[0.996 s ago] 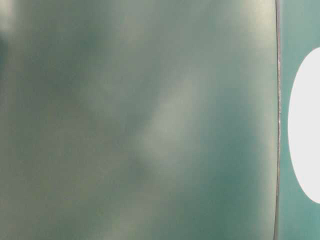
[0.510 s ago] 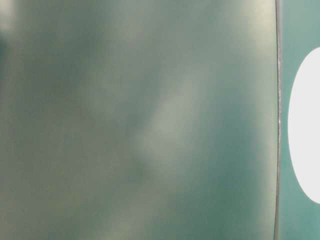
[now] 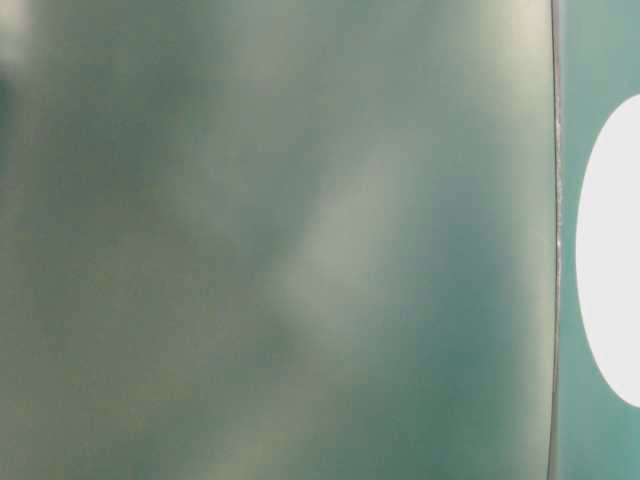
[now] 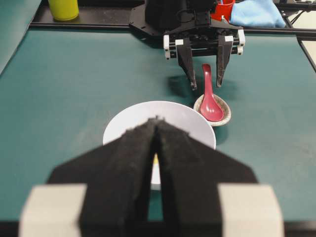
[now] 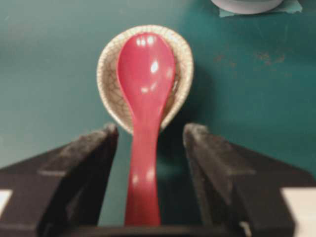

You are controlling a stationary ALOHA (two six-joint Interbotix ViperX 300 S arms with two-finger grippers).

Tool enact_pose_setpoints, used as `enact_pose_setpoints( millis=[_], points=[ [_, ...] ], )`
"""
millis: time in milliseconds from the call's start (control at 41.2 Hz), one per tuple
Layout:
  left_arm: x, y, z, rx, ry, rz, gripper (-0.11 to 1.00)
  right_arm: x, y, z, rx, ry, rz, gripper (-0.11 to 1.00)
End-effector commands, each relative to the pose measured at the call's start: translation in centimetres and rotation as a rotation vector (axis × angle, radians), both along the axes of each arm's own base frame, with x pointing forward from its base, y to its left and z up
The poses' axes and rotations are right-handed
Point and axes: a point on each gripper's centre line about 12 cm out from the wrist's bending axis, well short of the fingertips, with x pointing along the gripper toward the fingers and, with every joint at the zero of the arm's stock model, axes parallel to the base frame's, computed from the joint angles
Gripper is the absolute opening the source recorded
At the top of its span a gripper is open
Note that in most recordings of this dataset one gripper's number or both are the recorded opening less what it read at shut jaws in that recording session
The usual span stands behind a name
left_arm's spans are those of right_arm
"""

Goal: Scoop the yellow hexagonal prism block from the bowl with a spoon using the right arm.

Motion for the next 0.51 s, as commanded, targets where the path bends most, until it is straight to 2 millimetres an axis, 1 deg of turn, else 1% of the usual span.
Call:
enact_pose_setpoints(
  millis=[0,486],
  points=[
    [0.27,0.07,0.71,0.002,-0.017,0.003,0.01,0.22,0.45,0.46,-0.007,-0.027,0.018,0.60],
    [0.27,0.07,0.70,0.002,-0.015,0.003,0.01,0.14,0.57,0.31,-0.027,-0.014,0.030,0.60]
  ],
)
